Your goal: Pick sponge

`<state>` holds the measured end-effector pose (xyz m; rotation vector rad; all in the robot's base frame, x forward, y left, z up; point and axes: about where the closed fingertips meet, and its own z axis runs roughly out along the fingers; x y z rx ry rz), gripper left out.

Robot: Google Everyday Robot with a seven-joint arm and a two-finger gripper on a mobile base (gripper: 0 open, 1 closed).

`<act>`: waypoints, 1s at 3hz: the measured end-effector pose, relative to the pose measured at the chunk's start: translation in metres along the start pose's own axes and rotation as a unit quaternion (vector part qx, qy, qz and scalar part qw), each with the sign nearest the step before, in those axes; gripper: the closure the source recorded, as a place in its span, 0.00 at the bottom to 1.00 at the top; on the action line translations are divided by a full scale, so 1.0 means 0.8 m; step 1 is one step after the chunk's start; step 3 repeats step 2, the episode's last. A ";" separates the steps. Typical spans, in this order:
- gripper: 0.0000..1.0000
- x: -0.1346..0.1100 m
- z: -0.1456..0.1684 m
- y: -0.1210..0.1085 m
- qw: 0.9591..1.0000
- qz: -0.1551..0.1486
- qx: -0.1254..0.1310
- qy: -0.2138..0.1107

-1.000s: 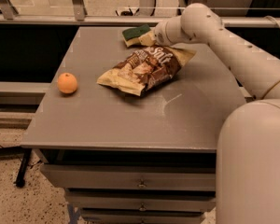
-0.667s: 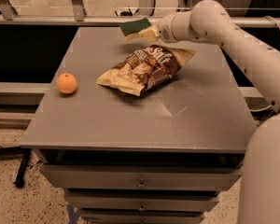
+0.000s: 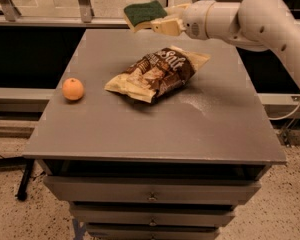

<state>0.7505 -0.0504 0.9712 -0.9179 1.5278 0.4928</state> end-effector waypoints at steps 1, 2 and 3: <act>1.00 -0.041 -0.050 0.017 1.000 -0.021 -0.014 -0.014; 1.00 -0.044 -0.058 0.020 0.999 -0.024 -0.017 -0.012; 1.00 -0.044 -0.058 0.020 0.999 -0.024 -0.017 -0.012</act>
Offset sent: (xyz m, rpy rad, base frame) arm -0.0336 -0.0118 0.0323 -0.0023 -0.0380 0.0386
